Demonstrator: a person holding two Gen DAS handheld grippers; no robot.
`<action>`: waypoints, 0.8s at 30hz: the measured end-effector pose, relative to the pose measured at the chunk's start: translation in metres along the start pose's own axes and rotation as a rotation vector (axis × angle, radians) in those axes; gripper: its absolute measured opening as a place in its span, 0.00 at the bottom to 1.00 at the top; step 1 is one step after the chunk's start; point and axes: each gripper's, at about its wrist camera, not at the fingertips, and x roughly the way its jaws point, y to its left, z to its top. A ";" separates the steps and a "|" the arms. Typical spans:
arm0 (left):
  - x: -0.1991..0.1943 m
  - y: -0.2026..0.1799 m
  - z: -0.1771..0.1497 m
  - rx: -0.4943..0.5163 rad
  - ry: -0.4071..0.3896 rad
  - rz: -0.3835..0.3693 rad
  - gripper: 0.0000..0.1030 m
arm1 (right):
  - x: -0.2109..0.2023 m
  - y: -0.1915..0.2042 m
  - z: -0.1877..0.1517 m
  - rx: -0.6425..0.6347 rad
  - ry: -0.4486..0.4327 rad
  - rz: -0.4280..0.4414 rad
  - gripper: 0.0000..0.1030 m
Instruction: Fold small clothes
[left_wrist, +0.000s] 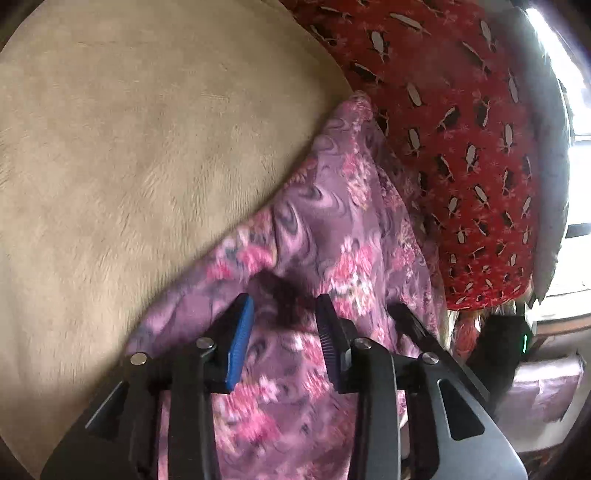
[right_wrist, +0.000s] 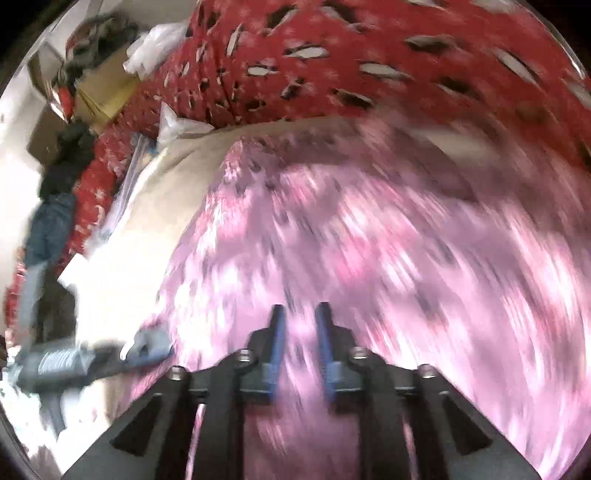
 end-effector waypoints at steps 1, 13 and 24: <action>-0.005 -0.003 -0.004 0.012 0.000 -0.015 0.32 | -0.026 -0.009 -0.016 0.034 -0.048 0.014 0.20; -0.045 -0.010 -0.099 0.257 0.094 0.218 0.47 | -0.161 -0.078 -0.199 0.224 -0.078 -0.110 0.39; -0.115 0.094 -0.161 0.192 0.145 0.255 0.50 | -0.221 -0.107 -0.350 0.315 -0.052 -0.133 0.50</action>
